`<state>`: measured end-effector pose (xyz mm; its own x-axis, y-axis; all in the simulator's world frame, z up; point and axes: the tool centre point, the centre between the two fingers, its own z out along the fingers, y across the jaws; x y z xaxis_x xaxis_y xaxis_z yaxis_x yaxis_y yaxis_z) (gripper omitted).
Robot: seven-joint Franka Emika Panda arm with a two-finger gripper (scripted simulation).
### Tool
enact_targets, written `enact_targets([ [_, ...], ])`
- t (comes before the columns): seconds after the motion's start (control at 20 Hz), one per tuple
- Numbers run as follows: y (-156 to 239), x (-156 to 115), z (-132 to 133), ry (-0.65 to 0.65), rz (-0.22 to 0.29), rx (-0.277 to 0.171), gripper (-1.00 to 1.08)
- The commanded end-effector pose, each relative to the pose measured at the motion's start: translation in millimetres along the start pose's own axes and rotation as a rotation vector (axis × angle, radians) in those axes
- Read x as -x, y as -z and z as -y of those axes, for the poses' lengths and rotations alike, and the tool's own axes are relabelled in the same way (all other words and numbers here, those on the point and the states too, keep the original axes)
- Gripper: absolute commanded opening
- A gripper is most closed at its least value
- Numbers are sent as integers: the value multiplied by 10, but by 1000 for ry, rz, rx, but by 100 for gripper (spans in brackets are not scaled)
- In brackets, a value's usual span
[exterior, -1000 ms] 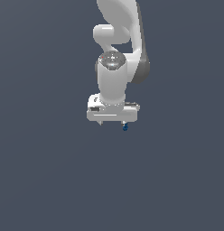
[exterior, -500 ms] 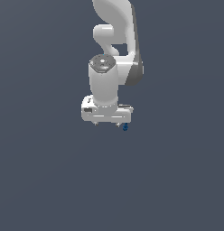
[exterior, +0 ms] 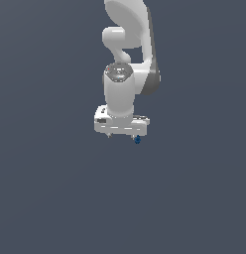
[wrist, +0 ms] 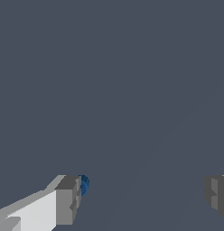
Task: Pick up the object and move it to a goal position.
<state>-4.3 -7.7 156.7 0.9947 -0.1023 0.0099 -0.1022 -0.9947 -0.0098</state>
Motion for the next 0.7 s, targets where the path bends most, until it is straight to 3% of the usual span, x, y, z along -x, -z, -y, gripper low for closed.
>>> enact_targets([
  [0.0,-59,58,77,-17,1,1,100],
  [0.65,-494,594,618,-159,7,8,100],
])
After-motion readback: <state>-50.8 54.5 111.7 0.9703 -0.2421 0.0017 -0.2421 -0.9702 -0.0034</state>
